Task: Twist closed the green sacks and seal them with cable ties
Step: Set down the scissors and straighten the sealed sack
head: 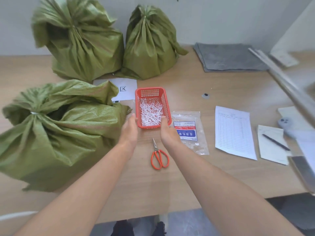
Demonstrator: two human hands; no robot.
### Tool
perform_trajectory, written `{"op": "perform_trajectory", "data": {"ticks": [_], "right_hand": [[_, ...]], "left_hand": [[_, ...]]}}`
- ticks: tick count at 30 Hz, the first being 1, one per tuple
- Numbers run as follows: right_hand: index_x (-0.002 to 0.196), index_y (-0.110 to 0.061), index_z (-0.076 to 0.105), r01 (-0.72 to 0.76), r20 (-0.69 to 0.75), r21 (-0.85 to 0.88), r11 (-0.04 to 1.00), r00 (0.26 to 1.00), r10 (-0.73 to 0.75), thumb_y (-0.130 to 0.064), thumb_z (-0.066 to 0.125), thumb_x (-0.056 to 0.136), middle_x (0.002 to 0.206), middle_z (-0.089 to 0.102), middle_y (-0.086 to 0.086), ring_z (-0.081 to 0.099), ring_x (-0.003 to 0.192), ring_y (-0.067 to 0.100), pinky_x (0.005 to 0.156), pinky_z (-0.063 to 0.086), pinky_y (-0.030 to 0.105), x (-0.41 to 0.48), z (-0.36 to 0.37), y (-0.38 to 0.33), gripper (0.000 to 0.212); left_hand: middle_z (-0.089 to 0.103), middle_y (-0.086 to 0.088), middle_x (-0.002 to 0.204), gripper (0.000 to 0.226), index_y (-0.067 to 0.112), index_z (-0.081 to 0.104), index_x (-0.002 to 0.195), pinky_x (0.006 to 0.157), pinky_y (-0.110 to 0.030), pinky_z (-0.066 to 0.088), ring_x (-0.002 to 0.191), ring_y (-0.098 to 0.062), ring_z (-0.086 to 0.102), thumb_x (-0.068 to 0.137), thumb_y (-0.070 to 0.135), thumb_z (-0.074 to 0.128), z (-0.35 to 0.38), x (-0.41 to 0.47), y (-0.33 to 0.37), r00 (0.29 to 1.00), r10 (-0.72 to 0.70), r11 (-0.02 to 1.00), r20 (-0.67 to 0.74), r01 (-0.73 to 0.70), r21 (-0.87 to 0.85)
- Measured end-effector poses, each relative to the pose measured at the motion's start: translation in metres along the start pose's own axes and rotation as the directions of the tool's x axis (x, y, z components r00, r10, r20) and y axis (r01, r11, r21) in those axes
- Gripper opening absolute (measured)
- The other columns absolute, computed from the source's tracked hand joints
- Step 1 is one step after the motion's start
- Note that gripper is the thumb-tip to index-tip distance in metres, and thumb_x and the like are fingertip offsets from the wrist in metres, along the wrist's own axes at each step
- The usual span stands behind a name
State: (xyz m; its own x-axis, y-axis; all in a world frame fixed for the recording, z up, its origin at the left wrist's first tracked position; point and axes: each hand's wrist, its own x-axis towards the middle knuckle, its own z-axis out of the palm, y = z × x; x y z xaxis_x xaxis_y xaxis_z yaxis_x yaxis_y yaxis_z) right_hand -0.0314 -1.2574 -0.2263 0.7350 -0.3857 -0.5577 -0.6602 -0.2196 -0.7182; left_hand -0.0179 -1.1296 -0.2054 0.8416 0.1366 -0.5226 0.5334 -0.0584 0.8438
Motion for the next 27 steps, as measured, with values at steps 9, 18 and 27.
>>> {"op": "perform_trajectory", "data": {"ticks": [9,18,27], "right_hand": [[0.101,-0.013,0.067,0.178,-0.066,0.09,0.98,0.983,-0.172,-0.066,0.021,0.1,0.115,0.068,0.012,0.062,0.114,0.036,0.107,0.046,0.047,-0.063,-0.015,-0.068,0.071],[0.08,-0.022,0.06,0.325,0.002,0.188,0.927,0.944,-0.331,-0.069,0.024,0.089,0.092,0.065,0.006,0.067,0.105,0.037,0.102,0.051,0.054,-0.15,0.021,-0.13,0.06],[0.121,-0.013,0.068,0.361,0.0,0.163,0.918,0.931,-0.366,-0.073,0.019,0.086,0.116,0.069,0.009,0.065,0.107,0.034,0.103,0.05,0.054,-0.203,0.127,-0.179,0.085]], "left_hand": [[0.057,-0.004,0.138,0.051,0.016,0.06,0.135,0.107,-0.037,0.039,0.114,-0.02,0.054,0.105,0.049,0.035,-0.041,-0.053,0.058,0.976,0.212,0.974,-0.047,-0.215,-0.076],[0.058,-0.003,0.128,0.044,0.024,0.062,0.125,0.112,-0.046,0.037,0.125,-0.026,0.051,0.106,0.051,0.032,-0.136,-0.095,0.095,0.942,0.322,0.938,-0.096,-0.331,-0.098],[0.059,-0.006,0.131,0.048,0.024,0.061,0.12,0.107,-0.046,0.041,0.121,-0.026,0.055,0.101,0.059,0.034,-0.264,-0.089,0.103,0.946,0.314,0.94,-0.074,-0.321,-0.113]]}}
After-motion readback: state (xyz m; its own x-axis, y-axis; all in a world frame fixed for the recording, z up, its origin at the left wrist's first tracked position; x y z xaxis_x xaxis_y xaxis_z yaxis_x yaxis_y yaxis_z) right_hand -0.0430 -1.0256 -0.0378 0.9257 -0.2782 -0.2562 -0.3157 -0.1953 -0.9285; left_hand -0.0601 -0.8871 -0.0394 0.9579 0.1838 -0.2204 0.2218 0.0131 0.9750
